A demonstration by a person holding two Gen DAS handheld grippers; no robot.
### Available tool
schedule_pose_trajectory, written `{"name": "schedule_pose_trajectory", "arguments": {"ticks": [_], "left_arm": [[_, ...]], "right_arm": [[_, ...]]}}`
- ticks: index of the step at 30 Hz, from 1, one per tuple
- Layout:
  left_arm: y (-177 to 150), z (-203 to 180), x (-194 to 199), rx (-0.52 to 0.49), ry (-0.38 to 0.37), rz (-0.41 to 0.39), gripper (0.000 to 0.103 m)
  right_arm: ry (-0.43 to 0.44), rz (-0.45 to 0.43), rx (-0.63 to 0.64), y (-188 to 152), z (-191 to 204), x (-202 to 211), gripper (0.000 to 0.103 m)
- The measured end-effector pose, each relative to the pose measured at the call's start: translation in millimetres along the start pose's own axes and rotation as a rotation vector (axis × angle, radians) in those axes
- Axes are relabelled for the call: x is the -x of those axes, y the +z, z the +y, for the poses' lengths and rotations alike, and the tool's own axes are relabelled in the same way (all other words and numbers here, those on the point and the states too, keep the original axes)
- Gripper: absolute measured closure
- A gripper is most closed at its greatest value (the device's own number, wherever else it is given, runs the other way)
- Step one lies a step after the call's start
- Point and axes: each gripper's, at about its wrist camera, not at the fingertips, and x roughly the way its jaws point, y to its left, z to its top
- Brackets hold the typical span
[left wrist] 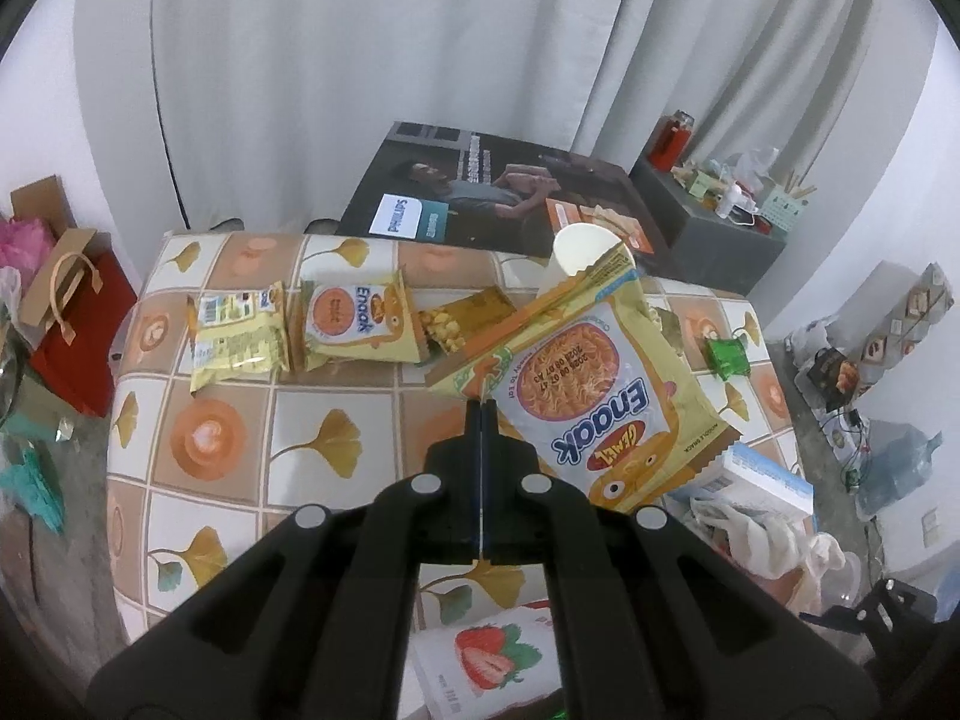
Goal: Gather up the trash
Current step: 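Lift the wrapper with the left tool and carry it to the blue wastebasket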
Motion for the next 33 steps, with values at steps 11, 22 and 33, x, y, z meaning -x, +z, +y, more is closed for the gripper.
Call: {"name": "schedule_pose_trajectory", "arguments": {"ticks": [11,22,33], "left_arm": [[1,6,0,0.005,0.006,-0.007,0.103],[10,-13,55,-0.015,0.02,-0.125,0.103],[-7,-141,99,-0.222,-0.117,-0.16,0.103]], "right_arm": [[-0.007,-0.02,0.042,12,-1,-30,0.095],[-0.074,-0.269,-0.348,17,-67,25,0.098],[-0.341,-0.436,-0.669,-71,-115,175,0.098]]}}
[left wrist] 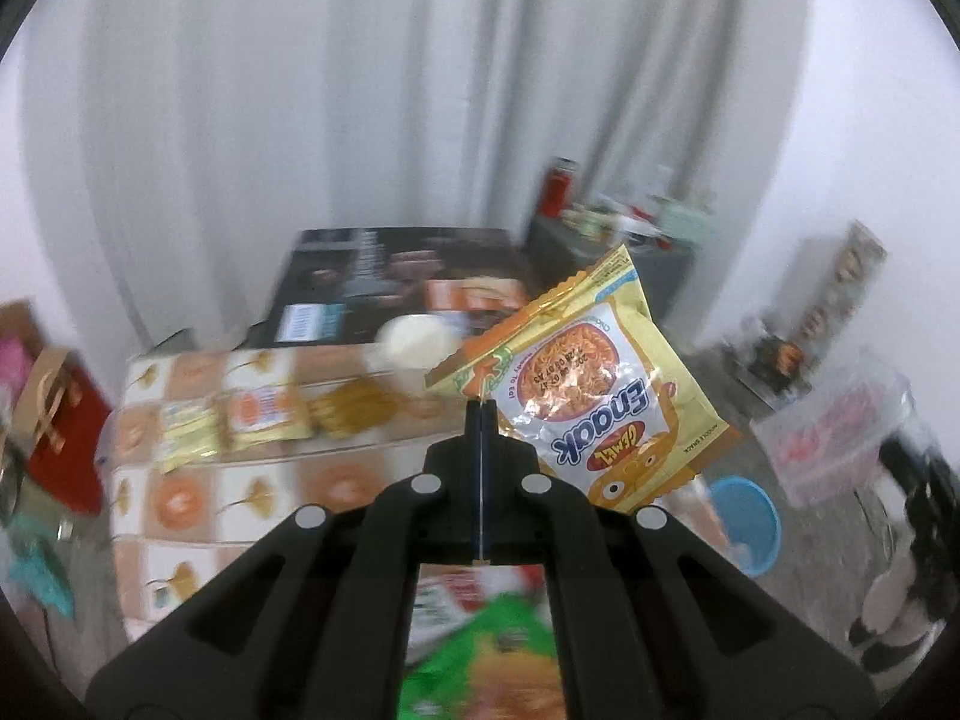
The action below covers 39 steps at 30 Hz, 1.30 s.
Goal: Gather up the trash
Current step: 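Lift the wrapper with the left tool and carry it to the blue wastebasket, then open the left tool to drop the wrapper into the wastebasket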
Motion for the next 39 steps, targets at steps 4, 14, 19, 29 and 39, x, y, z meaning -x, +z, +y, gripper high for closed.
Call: {"name": "schedule_pose_trajectory", "arguments": {"ticks": [4,14,19,29,39], "left_arm": [[0,-73,-27,-0.101,-0.104,0.062,0.103],[-36,-289,-179,-0.364,-0.32,0.4,0.103],[-76,-371,-260,-0.452,-0.316,0.558,0.103],[-139,-478,-370,-0.564,-0.28,0.573,0.068],[-118,-481,-352,-0.456,-0.332,0.546,0.052]], "right_arm": [[-0.147,0.017,-0.072,-16,-48,42,0.098],[-0.39,0.204,-0.406,-107,-182,96,0.098],[-0.455,0.299,-0.594,-167,-249,87,0.098],[-0.495,0.39,-0.889,-260,-366,26,0.093],[-0.573,0.464,-0.967,-306,-381,20,0.067]]}}
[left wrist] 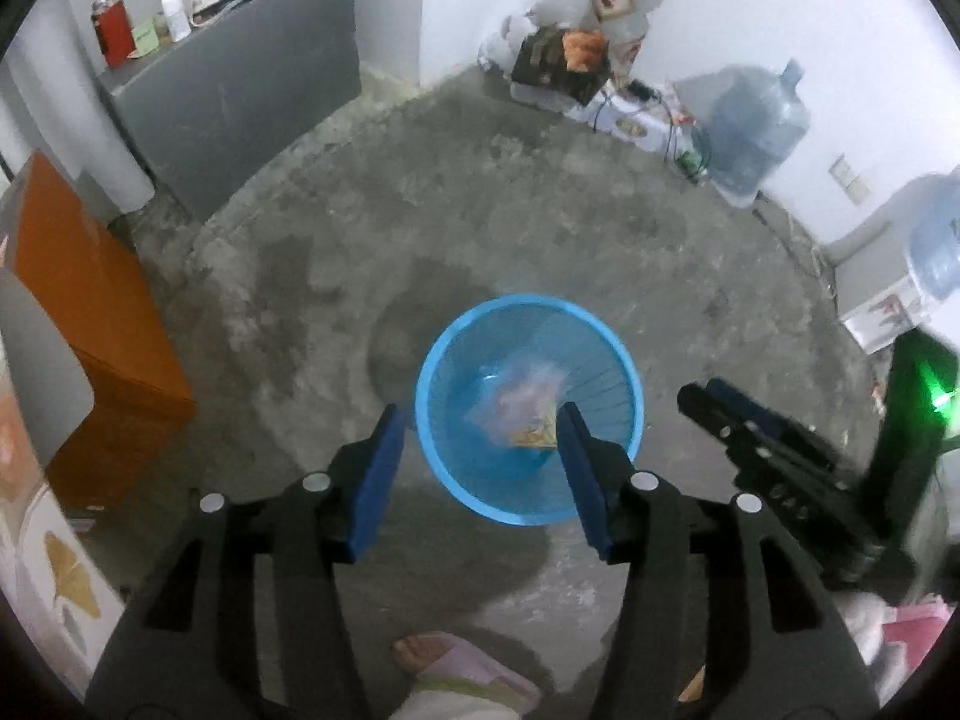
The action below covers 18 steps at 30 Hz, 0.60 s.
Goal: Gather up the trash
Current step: 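Open the left tool to drop the wrapper into the wastebasket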
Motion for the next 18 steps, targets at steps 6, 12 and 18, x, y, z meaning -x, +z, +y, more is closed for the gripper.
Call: {"name": "schedule_pose_trajectory", "arguments": {"ticks": [6,12,18], "left_arm": [[-10,14,61,0.052,-0.03,-0.061,0.052],[-43,50,160,0.062,-0.054,-0.181,0.05],[-109,118,283,0.091,-0.004,-0.39,0.037]], "right_arm": [[0.025,-0.066,0.04,-7,10,46,0.067],[0.049,-0.222,0.193,-26,43,133,0.047],[0.077,-0.398,0.338,-61,80,214,0.008]]}}
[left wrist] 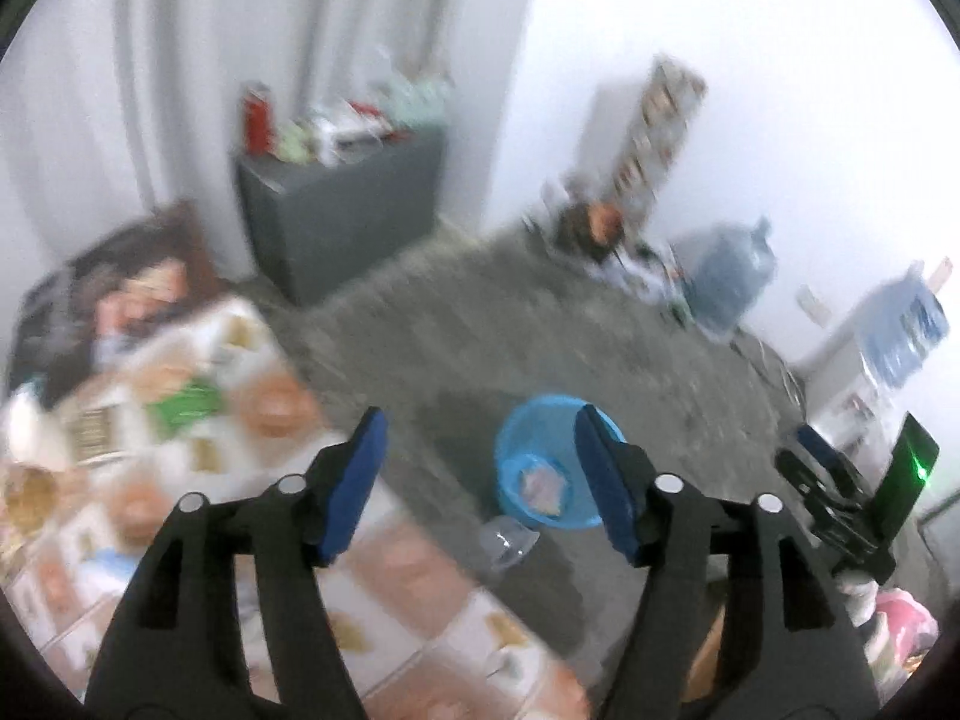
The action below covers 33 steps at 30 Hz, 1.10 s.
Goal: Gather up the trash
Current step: 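Open the left tool to drop the wrapper into the wastebasket, then return both tools to the table and reach the right tool toward the blue-and-white box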
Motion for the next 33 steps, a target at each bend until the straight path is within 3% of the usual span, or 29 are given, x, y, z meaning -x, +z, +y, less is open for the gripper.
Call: {"name": "schedule_pose_trajectory", "arguments": {"ticks": [4,8,11,16,22,33], "left_arm": [[-26,45,91,0.059,0.073,-0.118,0.032],[-62,72,144,0.118,0.122,-0.169,0.032],[-96,86,169,0.151,0.133,-0.18,0.031],[-144,105,177,0.264,0.141,-0.183,0.027],[-172,129,165,0.381,0.129,-0.164,0.027],[-176,117,157,0.346,0.15,-0.17,0.027]], "right_arm": [[0.073,-0.027,0.041,-6,27,30,0.006],[0.152,-0.021,0.007,-15,41,45,0.006],[0.156,-0.008,-0.021,-23,42,49,0.006],[0.145,0.043,-0.066,-34,34,47,0.006],[0.146,0.06,-0.085,-35,31,49,0.006],[0.187,0.088,-0.095,-37,43,37,0.006]]}}
